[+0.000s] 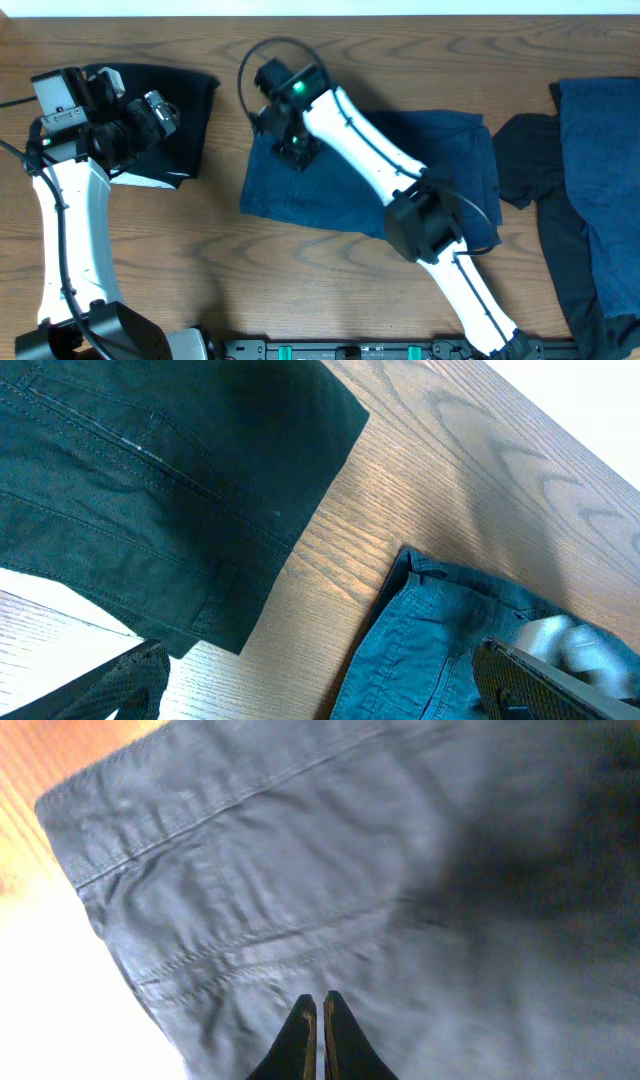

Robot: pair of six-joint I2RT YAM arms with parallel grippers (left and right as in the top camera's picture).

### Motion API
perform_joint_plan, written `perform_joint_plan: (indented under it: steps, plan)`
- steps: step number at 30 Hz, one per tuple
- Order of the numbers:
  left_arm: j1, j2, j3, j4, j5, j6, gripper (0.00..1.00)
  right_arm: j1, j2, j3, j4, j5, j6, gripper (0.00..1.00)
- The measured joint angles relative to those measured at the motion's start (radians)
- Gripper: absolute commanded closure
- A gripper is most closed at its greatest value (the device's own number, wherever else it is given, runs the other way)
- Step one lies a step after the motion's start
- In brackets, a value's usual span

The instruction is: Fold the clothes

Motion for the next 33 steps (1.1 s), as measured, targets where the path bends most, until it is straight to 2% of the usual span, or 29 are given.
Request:
perform_joint_plan:
  steps: [3,5,6,15,24,33]
  plan:
    - [0.0,0.0,0.0,0.0,0.0,0.0,0.02,-0.041,0.0,0.054,-0.039,0.0,0.0,0.89]
    - [0.0,0.0,0.0,0.0,0.0,0.0,0.02,-0.071,0.0,0.076,-0.066,0.0,0.003,0.71]
    - [0.0,0.0,0.0,0.0,0.0,0.0,0.02,-0.094,0.0,0.086,-0.092,-0.001,-0.006,0.66]
    - [0.0,0.0,0.0,0.0,0.0,0.0,0.02,-0.299,0.0,0.096,-0.276,0.0,-0.079,0.49]
    - [0.0,0.0,0.0,0.0,0.0,0.0,0.02,-0.504,0.0,0.096,-0.28,-0.002,-0.216,0.46]
    - [0.0,0.0,0.0,0.042,0.0,-0.001,0.02,-0.67,0.0,0.096,-0.28,-0.008,-0.225,0.46]
